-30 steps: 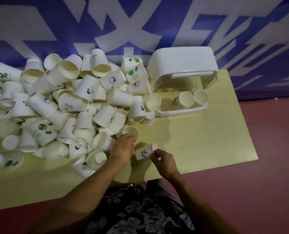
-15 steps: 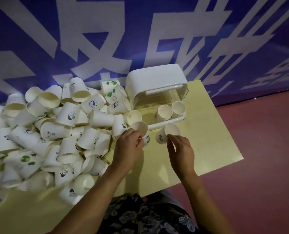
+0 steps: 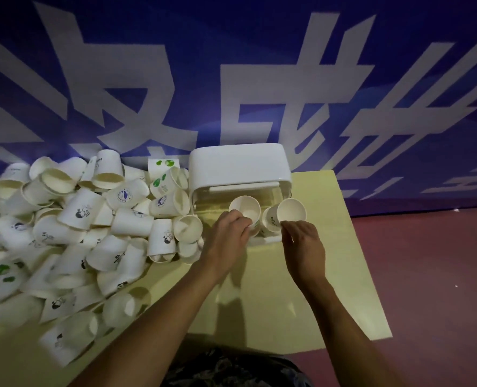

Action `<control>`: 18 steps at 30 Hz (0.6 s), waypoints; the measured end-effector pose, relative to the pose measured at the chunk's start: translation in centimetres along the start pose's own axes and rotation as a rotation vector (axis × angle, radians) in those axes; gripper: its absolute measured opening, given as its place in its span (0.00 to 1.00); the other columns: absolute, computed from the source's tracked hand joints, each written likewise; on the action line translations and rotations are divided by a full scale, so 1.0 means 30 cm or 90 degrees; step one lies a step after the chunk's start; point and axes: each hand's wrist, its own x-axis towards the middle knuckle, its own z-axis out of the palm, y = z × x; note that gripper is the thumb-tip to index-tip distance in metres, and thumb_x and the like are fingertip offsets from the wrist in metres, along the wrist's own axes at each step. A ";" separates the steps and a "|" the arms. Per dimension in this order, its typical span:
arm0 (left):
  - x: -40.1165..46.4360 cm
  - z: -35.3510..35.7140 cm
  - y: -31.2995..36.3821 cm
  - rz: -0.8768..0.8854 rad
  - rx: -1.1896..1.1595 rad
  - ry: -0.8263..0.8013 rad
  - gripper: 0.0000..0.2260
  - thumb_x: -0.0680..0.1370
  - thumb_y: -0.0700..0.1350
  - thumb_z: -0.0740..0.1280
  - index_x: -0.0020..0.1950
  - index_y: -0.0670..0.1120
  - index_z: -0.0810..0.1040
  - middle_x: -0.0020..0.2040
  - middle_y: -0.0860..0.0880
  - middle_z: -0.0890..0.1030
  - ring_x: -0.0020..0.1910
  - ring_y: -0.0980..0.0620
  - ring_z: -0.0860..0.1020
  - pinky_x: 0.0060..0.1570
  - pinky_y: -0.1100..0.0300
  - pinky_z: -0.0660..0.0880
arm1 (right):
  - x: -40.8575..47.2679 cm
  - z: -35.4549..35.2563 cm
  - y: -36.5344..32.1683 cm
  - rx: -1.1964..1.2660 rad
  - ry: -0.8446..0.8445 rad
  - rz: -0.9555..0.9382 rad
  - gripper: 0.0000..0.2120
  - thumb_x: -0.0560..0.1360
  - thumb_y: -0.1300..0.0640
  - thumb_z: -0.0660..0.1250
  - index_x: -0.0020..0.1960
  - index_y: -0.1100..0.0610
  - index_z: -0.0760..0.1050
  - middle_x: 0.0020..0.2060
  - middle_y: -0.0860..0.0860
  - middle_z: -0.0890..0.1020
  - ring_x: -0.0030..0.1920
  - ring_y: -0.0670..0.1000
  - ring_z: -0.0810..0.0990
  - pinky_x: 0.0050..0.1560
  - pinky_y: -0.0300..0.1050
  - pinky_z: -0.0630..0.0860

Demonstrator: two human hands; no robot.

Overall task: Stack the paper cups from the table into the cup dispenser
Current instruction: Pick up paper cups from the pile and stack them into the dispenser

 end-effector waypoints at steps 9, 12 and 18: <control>0.066 0.171 -0.034 -0.128 0.108 -0.124 0.12 0.79 0.41 0.61 0.56 0.47 0.82 0.52 0.47 0.79 0.53 0.47 0.74 0.53 0.54 0.73 | 0.101 0.092 0.138 -0.074 -0.193 -0.120 0.08 0.69 0.68 0.70 0.37 0.56 0.78 0.29 0.51 0.78 0.35 0.57 0.76 0.30 0.43 0.66; 0.087 0.209 -0.048 -0.147 0.134 -0.162 0.13 0.78 0.38 0.61 0.57 0.48 0.82 0.53 0.47 0.80 0.54 0.46 0.75 0.54 0.54 0.73 | 0.117 0.129 0.160 -0.088 -0.239 -0.124 0.10 0.66 0.68 0.71 0.34 0.55 0.77 0.27 0.52 0.77 0.32 0.58 0.75 0.30 0.45 0.68; 0.093 0.237 -0.061 -0.173 0.110 -0.165 0.14 0.77 0.39 0.63 0.61 0.47 0.80 0.60 0.48 0.78 0.60 0.47 0.72 0.58 0.53 0.73 | 0.135 0.170 0.182 -0.094 -0.267 -0.134 0.06 0.71 0.64 0.69 0.39 0.54 0.80 0.33 0.51 0.81 0.38 0.58 0.78 0.36 0.47 0.72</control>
